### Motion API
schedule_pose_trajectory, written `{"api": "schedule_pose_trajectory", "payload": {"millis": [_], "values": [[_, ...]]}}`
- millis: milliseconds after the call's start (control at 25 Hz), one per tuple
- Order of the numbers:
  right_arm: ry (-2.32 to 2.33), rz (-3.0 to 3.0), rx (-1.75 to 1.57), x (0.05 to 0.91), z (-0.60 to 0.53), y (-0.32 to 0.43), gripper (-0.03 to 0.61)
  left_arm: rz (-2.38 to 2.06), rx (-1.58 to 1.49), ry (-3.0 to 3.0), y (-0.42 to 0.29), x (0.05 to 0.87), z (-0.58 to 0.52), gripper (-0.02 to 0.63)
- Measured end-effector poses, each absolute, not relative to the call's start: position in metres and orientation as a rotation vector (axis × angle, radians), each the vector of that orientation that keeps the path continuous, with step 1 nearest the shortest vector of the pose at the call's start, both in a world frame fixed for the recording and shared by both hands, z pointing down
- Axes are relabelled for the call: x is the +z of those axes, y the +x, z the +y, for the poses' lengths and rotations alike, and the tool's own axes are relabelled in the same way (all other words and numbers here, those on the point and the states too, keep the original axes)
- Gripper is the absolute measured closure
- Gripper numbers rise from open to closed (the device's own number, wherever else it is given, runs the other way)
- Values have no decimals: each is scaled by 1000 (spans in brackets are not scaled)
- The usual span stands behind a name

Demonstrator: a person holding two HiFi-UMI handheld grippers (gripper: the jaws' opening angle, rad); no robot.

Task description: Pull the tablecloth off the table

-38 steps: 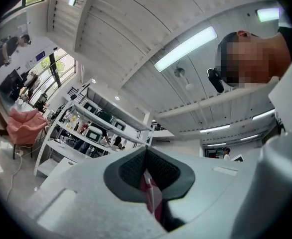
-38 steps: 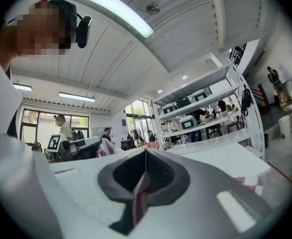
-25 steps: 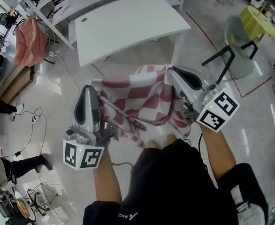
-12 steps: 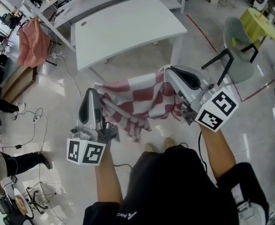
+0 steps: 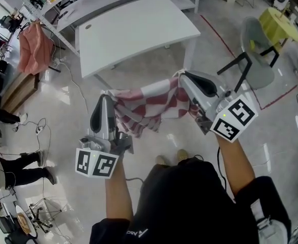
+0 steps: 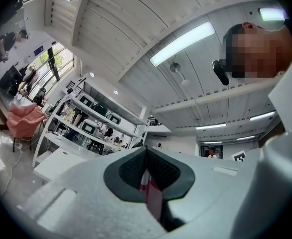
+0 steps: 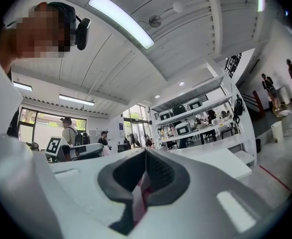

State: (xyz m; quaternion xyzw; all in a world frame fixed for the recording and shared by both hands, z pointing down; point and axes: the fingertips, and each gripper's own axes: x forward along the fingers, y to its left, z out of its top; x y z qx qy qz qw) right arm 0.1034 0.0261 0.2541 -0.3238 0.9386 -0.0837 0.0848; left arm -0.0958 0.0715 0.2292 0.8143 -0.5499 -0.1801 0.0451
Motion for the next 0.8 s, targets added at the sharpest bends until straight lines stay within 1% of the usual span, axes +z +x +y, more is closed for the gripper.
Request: {"api": "schedule_pose_trajectory", "payload": {"millis": [320, 800], "values": [[-986, 2793, -283, 261, 33, 111, 575, -1654, -567, 2496, -89, 229, 72, 603], [-985, 2786, -282, 262, 44, 104, 575, -1645, -567, 2504, -95, 228, 82, 603]]}}
